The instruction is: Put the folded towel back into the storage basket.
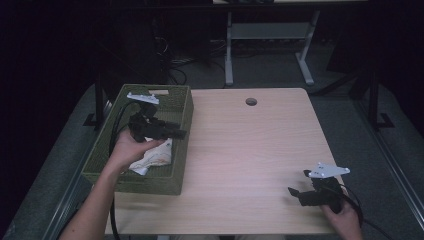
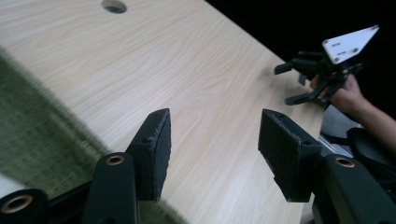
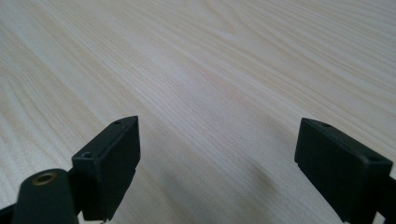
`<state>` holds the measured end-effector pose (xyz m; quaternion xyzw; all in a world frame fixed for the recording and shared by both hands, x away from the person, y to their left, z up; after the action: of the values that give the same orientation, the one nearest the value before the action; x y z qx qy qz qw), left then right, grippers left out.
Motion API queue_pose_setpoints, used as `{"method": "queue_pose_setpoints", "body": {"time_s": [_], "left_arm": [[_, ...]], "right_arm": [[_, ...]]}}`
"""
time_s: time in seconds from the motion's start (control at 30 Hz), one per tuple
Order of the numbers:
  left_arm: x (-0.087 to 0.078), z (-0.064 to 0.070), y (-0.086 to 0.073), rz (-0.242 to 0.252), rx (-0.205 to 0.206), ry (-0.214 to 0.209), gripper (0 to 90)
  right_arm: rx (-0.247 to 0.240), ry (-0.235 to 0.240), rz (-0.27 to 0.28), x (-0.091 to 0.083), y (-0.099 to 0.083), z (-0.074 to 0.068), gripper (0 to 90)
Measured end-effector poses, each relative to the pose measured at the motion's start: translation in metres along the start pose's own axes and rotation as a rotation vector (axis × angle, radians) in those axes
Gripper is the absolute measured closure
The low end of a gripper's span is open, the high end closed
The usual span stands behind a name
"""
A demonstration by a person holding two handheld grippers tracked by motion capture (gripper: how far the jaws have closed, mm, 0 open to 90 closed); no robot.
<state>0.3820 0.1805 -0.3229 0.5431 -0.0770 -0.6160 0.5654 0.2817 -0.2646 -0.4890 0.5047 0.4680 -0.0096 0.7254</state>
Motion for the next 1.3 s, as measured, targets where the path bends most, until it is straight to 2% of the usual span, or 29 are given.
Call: {"method": "queue_pose_setpoints", "body": {"time_s": [0.7,0.97,1.3], "left_arm": [[0.045,0.031,0.014,-0.007,0.024,-0.04,43.2],[0.061,0.038,0.017,-0.017,0.034,-0.045,43.0],[0.079,0.049,0.022,-0.006,0.034,-0.061,42.5]], "right_arm": [[0.011,0.002,0.007,-0.003,0.0,0.001,13.9],[0.009,0.001,0.012,-0.004,-0.001,0.001,13.9],[0.007,0.001,0.012,-0.004,-0.001,0.001,13.9]]}}
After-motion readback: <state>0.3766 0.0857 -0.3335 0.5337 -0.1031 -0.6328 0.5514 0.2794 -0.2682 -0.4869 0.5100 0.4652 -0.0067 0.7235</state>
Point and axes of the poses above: each handheld gripper's, and its own axes: x roughly forward along the jaws, y roughly out of its top, z roughly to its right, the point moved 4 cm from there along x, roughly forward along the jaws, and after that the axes turned 3 degrees about -x, right-handed, at the moved point
